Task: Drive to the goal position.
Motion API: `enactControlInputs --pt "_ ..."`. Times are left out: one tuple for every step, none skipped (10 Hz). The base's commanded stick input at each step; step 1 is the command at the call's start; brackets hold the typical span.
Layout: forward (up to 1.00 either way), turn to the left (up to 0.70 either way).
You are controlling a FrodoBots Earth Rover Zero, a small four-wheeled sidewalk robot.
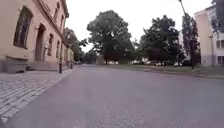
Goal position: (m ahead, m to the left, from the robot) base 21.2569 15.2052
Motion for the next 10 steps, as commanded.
enactControlInputs --pt "0.45 0.0" --pt "0.45 0.0" --pt "0.45 0.0" --pt "0.45 0.0" --pt "0.45 0.0" --pt "0.45 0.0" --pt "0.45 0.0" --pt "0.45 0.0" --pt "0.45 0.0" --pt "0.45 0.0"
